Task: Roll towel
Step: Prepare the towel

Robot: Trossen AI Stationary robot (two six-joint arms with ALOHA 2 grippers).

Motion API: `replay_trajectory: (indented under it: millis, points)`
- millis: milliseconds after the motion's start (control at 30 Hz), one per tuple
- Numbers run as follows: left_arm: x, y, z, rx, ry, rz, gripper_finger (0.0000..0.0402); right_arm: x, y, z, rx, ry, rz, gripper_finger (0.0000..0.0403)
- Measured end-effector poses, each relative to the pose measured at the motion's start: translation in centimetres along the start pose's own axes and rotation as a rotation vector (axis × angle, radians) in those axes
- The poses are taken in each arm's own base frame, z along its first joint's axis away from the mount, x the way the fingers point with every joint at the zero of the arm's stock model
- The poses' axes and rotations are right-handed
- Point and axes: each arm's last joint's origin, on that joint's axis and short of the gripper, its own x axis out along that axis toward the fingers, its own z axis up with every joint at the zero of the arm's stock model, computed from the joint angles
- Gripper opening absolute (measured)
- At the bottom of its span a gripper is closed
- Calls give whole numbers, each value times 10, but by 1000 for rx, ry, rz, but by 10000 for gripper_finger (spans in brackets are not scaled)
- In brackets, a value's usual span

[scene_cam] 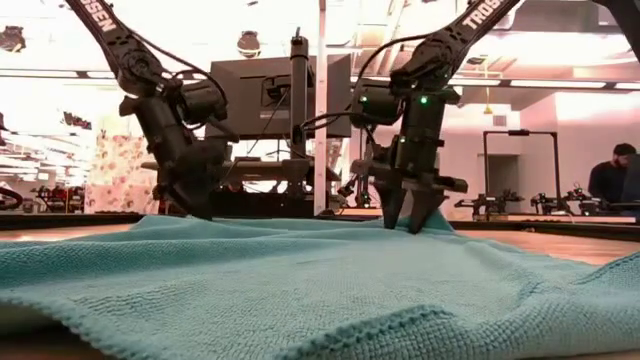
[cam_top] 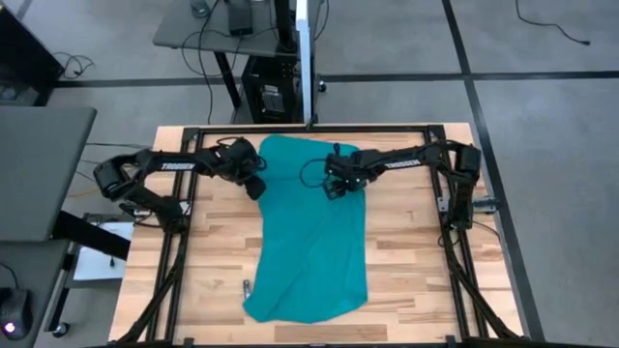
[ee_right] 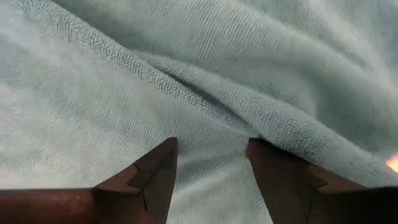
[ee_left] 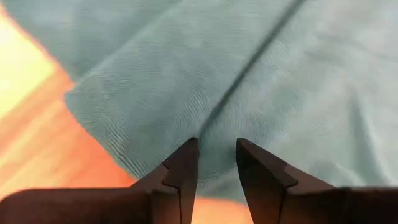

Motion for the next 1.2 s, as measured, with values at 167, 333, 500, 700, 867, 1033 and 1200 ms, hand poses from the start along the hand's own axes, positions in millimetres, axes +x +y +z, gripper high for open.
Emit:
replay_trajectory:
  millis: [167, 333, 500, 700, 867, 1033, 1200]
  points:
    - [-32, -34, 3, 77, -50, -98, 95, -47, 31, -38, -209, -46, 119, 196]
    - [-62, -71, 1, 49, -191, -248, 95, -87, 63, -99, -430, -75, 260, 196]
    - [-86, -93, 15, 28, -431, -410, 95, -103, 82, -160, -582, -33, 332, 196]
    - [-103, -132, 15, 187, -365, -513, 119, -117, 88, -228, -637, -55, 345, 196]
    - [-109, -187, -9, 355, -172, -411, 162, -131, 83, -284, -772, -252, 334, 199]
    - [-101, -242, -56, 481, -1, -270, 188, -131, 83, -325, -992, -376, 359, 201]
    - [-83, -292, -120, 569, 100, -274, 186, -111, 95, -347, -1115, -413, 397, 197]
